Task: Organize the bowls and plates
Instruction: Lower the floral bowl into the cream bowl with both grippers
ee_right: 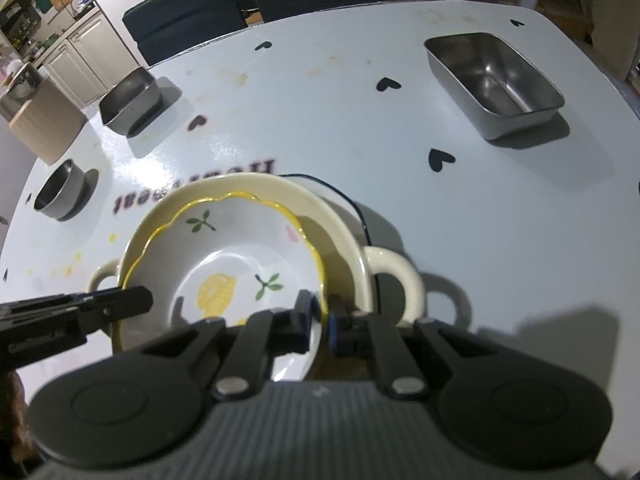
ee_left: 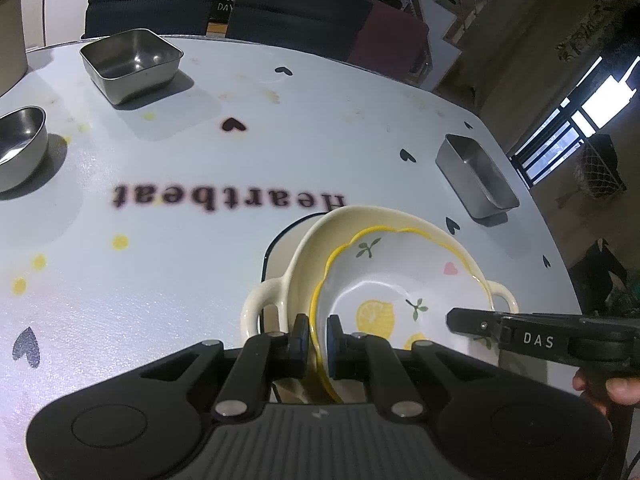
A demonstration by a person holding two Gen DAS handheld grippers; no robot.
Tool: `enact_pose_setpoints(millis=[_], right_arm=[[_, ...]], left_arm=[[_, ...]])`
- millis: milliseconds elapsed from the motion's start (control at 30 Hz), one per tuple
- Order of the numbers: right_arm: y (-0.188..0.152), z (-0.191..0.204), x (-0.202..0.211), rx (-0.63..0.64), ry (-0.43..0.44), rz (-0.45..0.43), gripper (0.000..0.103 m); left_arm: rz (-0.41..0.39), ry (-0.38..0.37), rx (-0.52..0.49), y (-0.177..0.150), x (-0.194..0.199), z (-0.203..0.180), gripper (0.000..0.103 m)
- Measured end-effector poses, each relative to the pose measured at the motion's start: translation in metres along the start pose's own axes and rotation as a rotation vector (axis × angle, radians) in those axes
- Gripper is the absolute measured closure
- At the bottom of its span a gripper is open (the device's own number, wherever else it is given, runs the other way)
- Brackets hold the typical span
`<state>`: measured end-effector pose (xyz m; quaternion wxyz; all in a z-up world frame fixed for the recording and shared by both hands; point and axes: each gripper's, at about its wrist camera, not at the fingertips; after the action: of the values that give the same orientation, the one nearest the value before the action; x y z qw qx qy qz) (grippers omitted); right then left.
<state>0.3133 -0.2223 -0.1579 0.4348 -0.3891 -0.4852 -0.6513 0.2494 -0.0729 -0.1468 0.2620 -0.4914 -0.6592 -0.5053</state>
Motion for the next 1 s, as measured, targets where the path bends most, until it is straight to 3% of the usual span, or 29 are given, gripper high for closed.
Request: enact_pose_setpoints(millis=[633,867,1000], right_arm=[[0.004,0.0,-0.002,-0.006,0.004,0.001,0.091],[0.006,0.007,-0.003,0.026,-0.02,0.012,0.086],[0.005,0.011,0.007,0.045,-0.052,-0.03,0.08]], left_arm=[[-0.002,-0.002,-0.002,-0.002,0.007,0.004,0.094],[0.001,-0.006,-0.006,-0.002,0.007,0.005,0.094],[-0.002,-0.007,-0.008,-0.002,0.008,0.005,0.094]])
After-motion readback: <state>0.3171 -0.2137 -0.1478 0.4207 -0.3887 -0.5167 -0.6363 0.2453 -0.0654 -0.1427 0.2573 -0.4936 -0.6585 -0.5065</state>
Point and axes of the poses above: each gripper's, at about its wrist camera, not at the fingertips, and x roughly against the way its jaws point, z to its left, y to its top, and after that the axes turned 5 degrees about z, right-handed
